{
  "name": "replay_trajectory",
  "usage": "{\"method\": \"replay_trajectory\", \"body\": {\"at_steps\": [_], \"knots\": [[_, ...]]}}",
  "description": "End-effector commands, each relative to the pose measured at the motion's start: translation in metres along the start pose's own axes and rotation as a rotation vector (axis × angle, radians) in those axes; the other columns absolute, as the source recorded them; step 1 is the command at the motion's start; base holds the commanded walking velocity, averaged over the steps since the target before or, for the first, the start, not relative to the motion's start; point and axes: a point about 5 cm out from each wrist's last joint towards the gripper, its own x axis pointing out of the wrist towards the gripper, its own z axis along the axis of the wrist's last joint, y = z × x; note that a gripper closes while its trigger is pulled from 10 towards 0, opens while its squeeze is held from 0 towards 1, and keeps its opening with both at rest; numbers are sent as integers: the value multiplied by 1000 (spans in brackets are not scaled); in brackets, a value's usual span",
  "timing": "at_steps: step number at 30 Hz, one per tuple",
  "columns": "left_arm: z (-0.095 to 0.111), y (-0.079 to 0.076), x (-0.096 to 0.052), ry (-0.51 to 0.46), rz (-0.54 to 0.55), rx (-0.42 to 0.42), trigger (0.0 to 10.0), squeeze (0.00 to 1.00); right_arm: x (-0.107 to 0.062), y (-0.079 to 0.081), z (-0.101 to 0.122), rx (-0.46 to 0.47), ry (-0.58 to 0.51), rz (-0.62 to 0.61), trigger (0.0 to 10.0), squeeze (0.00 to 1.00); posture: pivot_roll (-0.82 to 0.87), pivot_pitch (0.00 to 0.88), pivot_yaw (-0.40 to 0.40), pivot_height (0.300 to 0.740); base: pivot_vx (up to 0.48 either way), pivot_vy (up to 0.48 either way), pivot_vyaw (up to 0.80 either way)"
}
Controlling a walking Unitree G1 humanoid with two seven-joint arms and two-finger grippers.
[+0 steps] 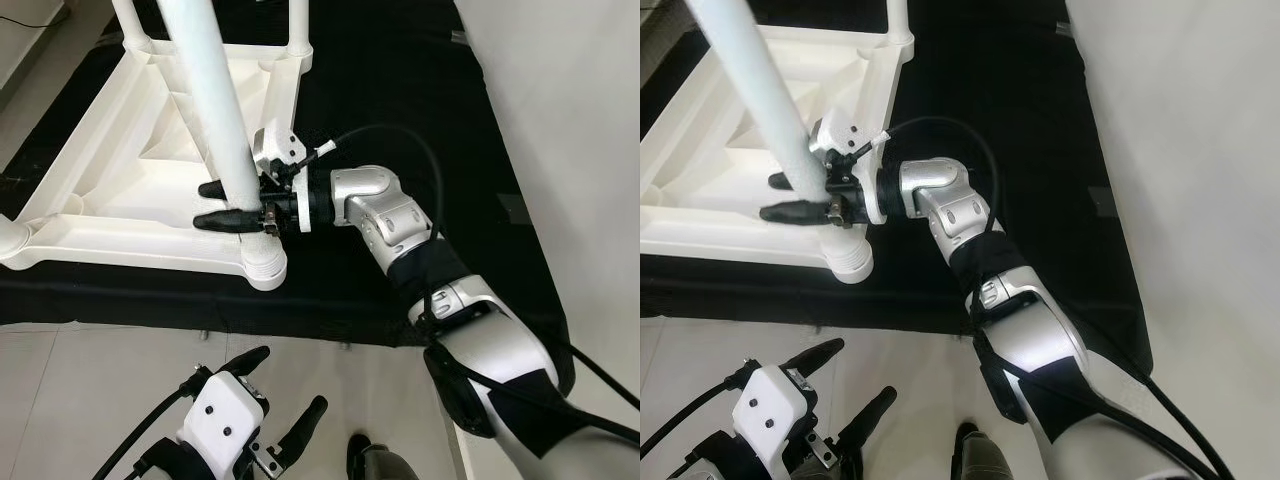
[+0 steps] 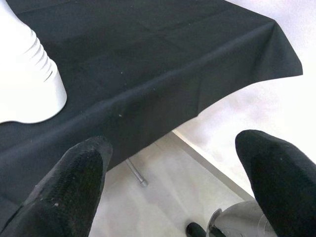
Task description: Building children table
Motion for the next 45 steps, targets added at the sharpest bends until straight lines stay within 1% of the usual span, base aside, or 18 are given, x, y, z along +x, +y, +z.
{"method": "replay_trajectory", "body": {"at_steps": [1,5,9,11,13,16,18,19,22,26,32,35,37,40,41,42,44,45], "knots": [[-2,-2,-3,22,-17,-2,10000,0,-17,0,-63,206,147,-158,10000,0,89,341,-58,740,0,0,0],[-2,-2,-3,22,-18,-2,10000,0,-18,-1,-62,206,127,-180,10000,0,89,341,-58,740,0,0,0],[-2,-1,-3,23,-16,-1,10000,0,-19,2,-63,208,84,-202,10000,0,87,343,-54,740,0,0,0],[-2,0,-3,24,-16,-1,10000,0,-19,3,-65,191,77,-219,10000,0,83,344,-54,740,0,0,0],[-2,0,-3,24,-15,0,10000,0,-20,7,-66,134,65,-264,10000,0,83,344,-54,740,0,0,0],[-2,0,-3,24,-15,0,10000,0,-20,8,-67,110,62,-280,10000,0,83,344,-54,740,0,0,0],[-2,1,-4,26,-11,4,10000,0,-19,16,-73,88,81,-340,10000,0,84,347,-57,740,0,0,0],[-2,1,-5,27,-9,5,10000,0,-19,19,-77,92,106,-408,10000,0,84,347,-57,740,0,0,0],[-2,1,-5,27,-9,6,10000,0,-19,19,-79,96,123,-452,10000,0,84,347,-57,740,0,0,0],[-3,3,-5,29,-10,8,10000,0,-17,22,-85,108,176,-586,10000,0,78,345,-56,740,0,0,0],[-3,4,-4,30,-5,12,10000,0,-17,25,-89,148,214,-670,10000,0,77,342,-57,740,0,0,0],[-2,7,-3,34,4,45,10000,0,-19,21,-86,149,213,-714,10000,0,73,336,-58,740,0,0,0],[-2,9,-3,36,8,48,10000,0,-20,20,-85,150,213,-727,10000,0,68,329,-58,740,0,0,0],[-2,15,-2,35,50,42,10000,0,-21,19,-82,146,217,-754,10000,0,58,321,-56,740,0,0,0],[3,33,4,10,140,66,10000,0,-22,20,-82,156,220,-776,10000,0,51,306,-64,740,0,0,0],[7,44,8,-10,188,82,10000,0,-23,20,-82,165,218,-785,10000,0,50,304,-64,740,0,0,0],[7,44,8,-10,188,82,10000,0,-23,20,-82,165,218,-785,10000,0,50,304,-64,740,0,0,0],[11,56,11,-32,232,101,10000,0,-23,20,-82,170,218,-792,10000,0,47,301,-64,740,0,0,0]]}}
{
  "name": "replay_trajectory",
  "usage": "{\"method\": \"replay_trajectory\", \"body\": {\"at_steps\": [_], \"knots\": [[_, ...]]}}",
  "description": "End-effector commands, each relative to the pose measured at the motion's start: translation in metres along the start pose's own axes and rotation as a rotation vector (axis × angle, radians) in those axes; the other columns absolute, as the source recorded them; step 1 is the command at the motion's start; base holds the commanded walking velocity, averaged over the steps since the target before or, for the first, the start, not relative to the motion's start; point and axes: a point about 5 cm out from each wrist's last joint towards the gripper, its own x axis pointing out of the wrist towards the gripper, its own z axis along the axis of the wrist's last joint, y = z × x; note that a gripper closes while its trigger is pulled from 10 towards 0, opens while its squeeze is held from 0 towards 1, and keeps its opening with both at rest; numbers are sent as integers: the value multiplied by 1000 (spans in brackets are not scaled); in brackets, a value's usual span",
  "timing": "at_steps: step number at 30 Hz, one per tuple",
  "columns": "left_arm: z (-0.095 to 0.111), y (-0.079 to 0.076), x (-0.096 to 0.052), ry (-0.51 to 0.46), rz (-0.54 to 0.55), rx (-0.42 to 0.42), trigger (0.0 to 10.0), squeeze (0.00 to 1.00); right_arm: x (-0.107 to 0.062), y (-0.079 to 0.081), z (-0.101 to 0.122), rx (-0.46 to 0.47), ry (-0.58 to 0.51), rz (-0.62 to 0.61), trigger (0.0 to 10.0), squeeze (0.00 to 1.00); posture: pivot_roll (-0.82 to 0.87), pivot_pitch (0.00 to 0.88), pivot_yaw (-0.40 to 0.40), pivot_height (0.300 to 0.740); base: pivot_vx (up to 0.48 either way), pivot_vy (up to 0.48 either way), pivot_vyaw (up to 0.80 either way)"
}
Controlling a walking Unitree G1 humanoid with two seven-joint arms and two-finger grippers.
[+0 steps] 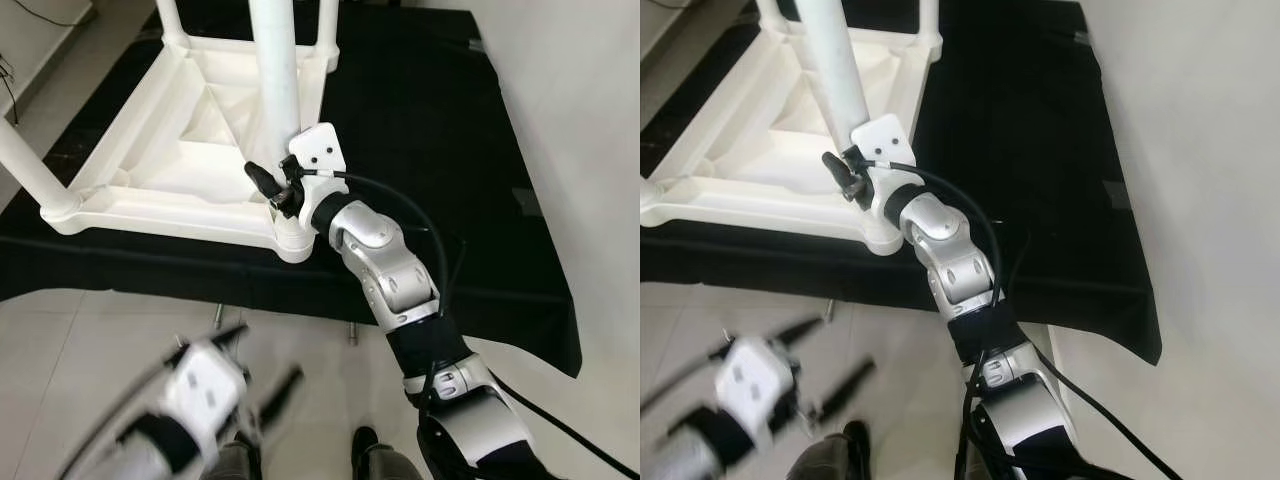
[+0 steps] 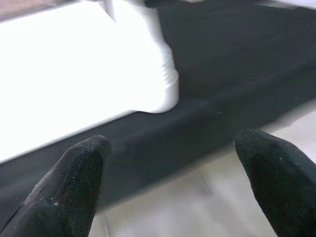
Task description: Building children table
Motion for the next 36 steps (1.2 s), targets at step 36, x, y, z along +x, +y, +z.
{"method": "replay_trajectory", "body": {"at_steps": [36], "knots": [[210,86,122,-667,-242,-89,10000,0,-18,2,-69,162,307,-145,10000,0,20,214,-37,740,0,0,0]]}}
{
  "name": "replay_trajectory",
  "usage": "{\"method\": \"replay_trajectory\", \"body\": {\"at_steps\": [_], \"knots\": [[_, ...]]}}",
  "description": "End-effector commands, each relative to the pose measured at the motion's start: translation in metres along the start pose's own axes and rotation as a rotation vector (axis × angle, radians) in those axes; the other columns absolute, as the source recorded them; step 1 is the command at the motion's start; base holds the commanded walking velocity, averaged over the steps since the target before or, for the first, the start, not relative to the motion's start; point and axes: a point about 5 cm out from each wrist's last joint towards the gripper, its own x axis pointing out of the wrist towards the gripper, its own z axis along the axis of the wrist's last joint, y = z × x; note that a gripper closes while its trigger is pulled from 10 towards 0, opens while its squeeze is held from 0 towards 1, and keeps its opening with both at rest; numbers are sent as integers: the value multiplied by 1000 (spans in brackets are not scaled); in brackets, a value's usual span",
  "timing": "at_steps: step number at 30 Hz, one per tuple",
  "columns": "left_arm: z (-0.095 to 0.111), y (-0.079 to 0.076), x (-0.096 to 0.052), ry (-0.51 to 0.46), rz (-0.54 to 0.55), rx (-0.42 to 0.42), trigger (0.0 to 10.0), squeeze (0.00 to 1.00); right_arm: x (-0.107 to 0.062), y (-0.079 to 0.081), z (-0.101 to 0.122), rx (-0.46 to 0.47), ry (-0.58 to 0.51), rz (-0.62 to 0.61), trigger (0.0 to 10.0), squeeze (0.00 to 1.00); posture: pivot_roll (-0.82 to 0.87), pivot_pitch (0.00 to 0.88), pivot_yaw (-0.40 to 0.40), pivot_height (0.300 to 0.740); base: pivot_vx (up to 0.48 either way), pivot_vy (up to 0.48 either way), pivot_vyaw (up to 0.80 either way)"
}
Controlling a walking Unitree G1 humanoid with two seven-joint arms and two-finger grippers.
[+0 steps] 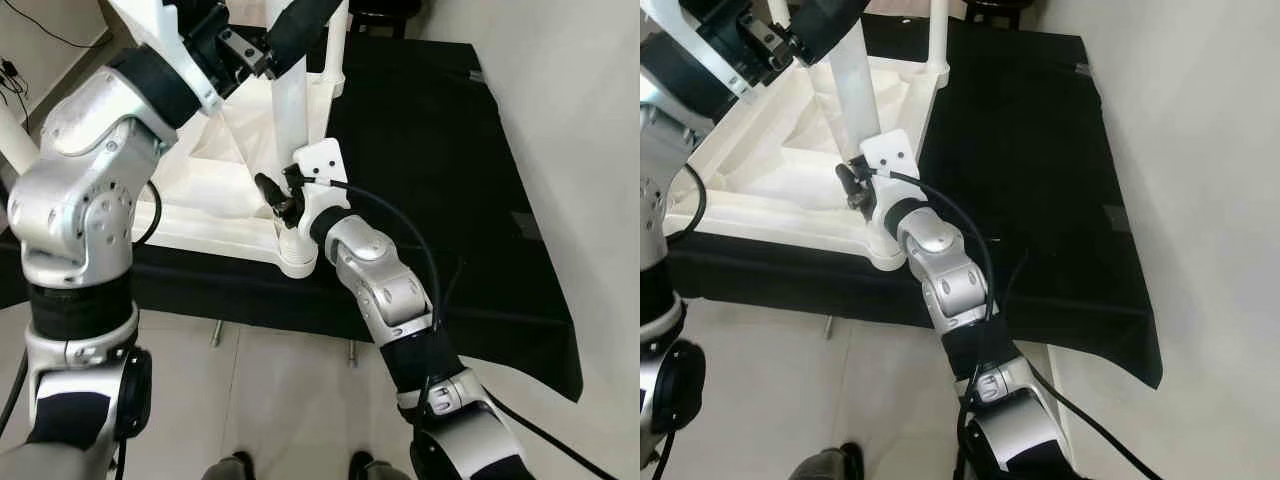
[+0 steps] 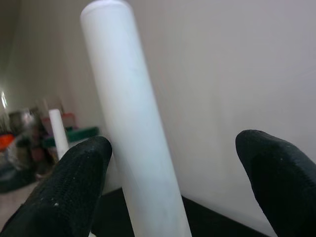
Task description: Building children table
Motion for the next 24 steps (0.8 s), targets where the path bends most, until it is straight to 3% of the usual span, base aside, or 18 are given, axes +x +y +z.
{"method": "replay_trajectory", "body": {"at_steps": [1,3,7,8,10,11,12,16,24], "knots": [[1,-3,7,0,-36,-38,10000,0,-10,-8,-54,61,247,-53,10000,0,20,214,-37,740,0,0,0],[-3,-2,14,33,-44,-100,10000,0,-10,-9,-54,63,245,-62,10000,0,18,215,-35,740,0,0,0],[-9,-3,17,71,-53,-138,10000,0,-10,-10,-53,64,244,-66,10000,0,17,217,-34,740,0,0,0],[-19,-5,18,133,-63,-187,10000,0,-11,-10,-53,63,243,-68,10000,0,19,217,-34,740,0,0,0],[-23,-6,19,160,-72,-213,10000,0,-11,-10,-53,64,243,-69,10000,0,19,217,-34,740,0,0,0],[-27,-8,19,189,-81,-229,2431,0,-10,-10,-53,64,243,-70,10000,0,20,219,-34,740,0,0,0],[-32,-10,17,213,-89,-256,0,0,-10,-10,-53,64,243,-70,10000,0,21,223,-31,740,0,0,0],[-38,-16,15,241,-104,-314,0,0,-10,-9,-52,63,238,-74,10000,0,23,225,-31,740,0,0,0],[-36,-16,15,239,-128,-335,0,0,-9,-10,-51,57,234,-76,10000,0,21,223,-29,740,0,0,0]]}}
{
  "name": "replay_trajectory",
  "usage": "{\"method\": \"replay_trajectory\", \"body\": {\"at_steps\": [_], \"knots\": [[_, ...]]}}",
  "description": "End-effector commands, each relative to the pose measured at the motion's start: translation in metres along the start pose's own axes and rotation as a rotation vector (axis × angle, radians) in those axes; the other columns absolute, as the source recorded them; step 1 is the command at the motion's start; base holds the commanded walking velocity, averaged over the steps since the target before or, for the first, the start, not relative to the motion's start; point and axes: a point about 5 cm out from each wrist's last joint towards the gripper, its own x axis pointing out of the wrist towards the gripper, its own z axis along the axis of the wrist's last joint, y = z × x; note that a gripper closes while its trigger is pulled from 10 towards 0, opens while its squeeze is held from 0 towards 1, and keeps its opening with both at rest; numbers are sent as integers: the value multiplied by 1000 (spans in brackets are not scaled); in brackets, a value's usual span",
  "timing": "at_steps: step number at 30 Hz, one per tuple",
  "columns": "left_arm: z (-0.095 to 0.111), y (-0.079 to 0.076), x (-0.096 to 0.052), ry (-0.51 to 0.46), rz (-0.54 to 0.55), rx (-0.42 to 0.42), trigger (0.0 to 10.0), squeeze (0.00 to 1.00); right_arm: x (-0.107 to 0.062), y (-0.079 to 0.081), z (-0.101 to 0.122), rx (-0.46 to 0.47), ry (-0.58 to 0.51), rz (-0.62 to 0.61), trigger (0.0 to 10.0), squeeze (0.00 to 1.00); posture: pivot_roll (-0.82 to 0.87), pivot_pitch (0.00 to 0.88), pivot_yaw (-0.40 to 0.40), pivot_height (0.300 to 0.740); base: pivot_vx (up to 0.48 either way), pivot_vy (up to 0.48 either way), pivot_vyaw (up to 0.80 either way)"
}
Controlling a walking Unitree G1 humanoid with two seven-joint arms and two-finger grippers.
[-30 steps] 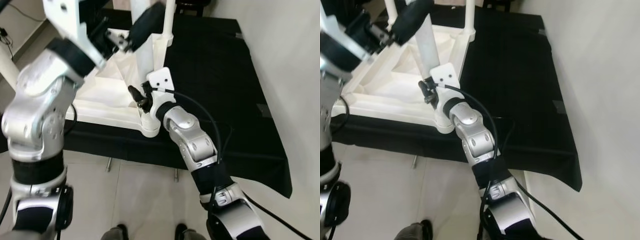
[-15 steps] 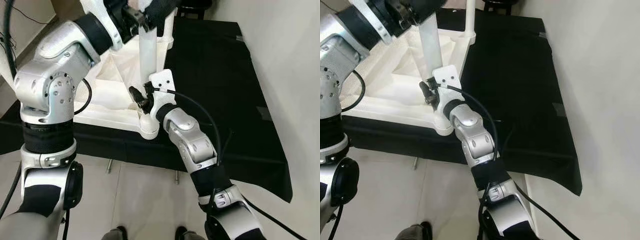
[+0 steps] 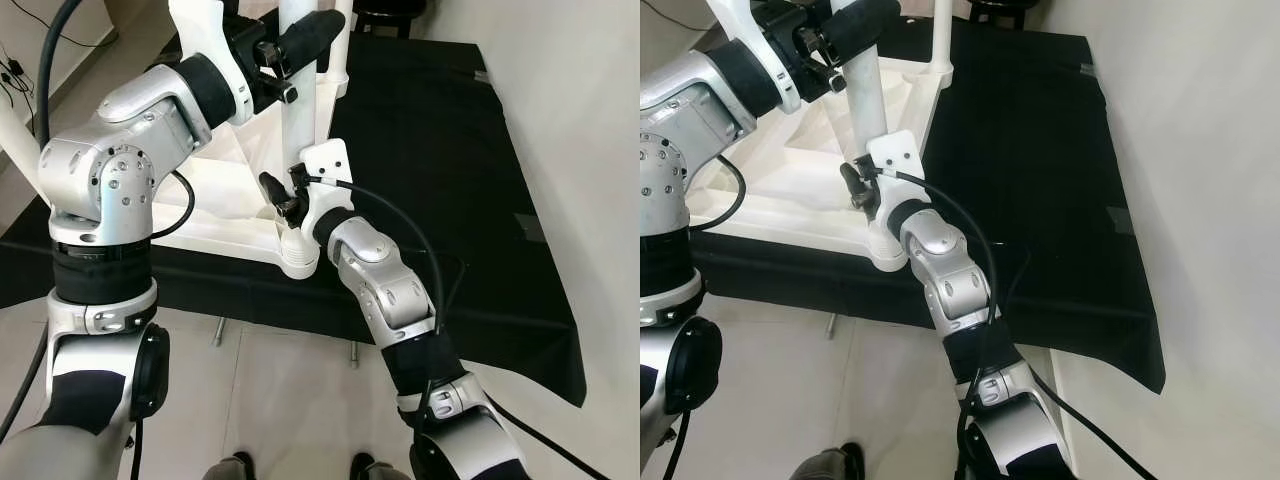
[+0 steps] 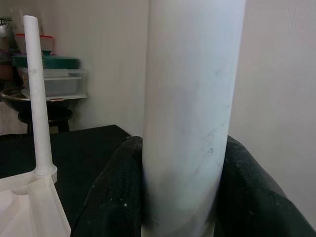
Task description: Building children table
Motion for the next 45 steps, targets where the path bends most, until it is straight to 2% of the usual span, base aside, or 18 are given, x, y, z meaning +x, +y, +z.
{"method": "replay_trajectory", "body": {"at_steps": [1,4,5,6,7,9,12,14,16,18,19,20,21,34,35,37,38,45], "knots": [[-5,-11,3,22,-90,-42,0,0,-8,-10,-53,38,244,-65,10000,0,21,223,-29,740,0,0,0],[-4,-12,2,23,-100,-39,0,0,-8,-10,-53,38,241,-62,10000,0,22,223,-27,740,0,0,0],[-8,-18,0,59,-149,-9,0,0,-9,-10,-52,65,234,30,10000,953,20,226,-19,740,0,0,0],[-10,-20,-1,71,-164,-2,0,0,-10,-10,-51,76,226,73,10000,953,19,226,-18,740,0,0,0],[-13,-22,-3,81,-186,2,0,0,-11,-14,-47,84,212,126,10000,1000,17,225,-15,740,0,0,0],[-13,-22,-3,81,-186,2,0,0,-11,-14,-47,84,212,126,10000,1000,17,225,-15,740,0,0,0],[-16,-27,-5,88,-218,-2,0,0,-10,-20,-40,73,186,212,10000,1000,14,224,-16,740,0,0,0],[-19,-33,-7,87,-255,-1,0,0,-8,-33,-25,4,143,310,10000,1000,8,216,-20,740,0,0,0],[-20,-36,-7,86,-267,-1,0,0,-6,-39,-16,-35,117,351,10000,1000,8,215,-20,740,0,0,0],[-22,-40,-8,80,-283,-6,0,0,-3,-46,1,-38,64,414,10000,1000,6,213,-21,740,0,0,0],[-22,-40,-8,80,-283,-6,0,0,-3,-46,1,-38,64,414,10000,1000,6,213,-21,740,0,0,0],[-22,-41,-8,81,-289,-4,0,0,-2,-48,7,-33,39,438,10000,361,5,210,-23,740,0,0,0],[-23,-41,-8,81,-292,-5,0,0,-1,-49,14,-38,14,471,10000,0,6,209,-24,740,0,0,0],[-37,-42,-15,87,-283,-26,0,0,-1,-38,45,-21,-137,822,10000,0,10,209,-31,740,0,0,0],[-39,-42,-15,89,-282,-27,0,0,-1,-37,45,-24,-140,848,4078,0,10,209,-31,740,0,0,0],[-40,-43,-14,90,-283,-28,0,0,-2,-36,45,-29,-145,876,4078,0,11,209,-32,740,0,0,0],[-42,-44,-13,91,-285,-30,0,0,-2,-35,45,-32,-147,907,0,0,11,209,-32,740,0,0,0],[-47,-51,0,93,-289,-36,0,0,-3,-32,41,-54,-127,963,0,0,8,212,-32,740,0,0,0]]}}
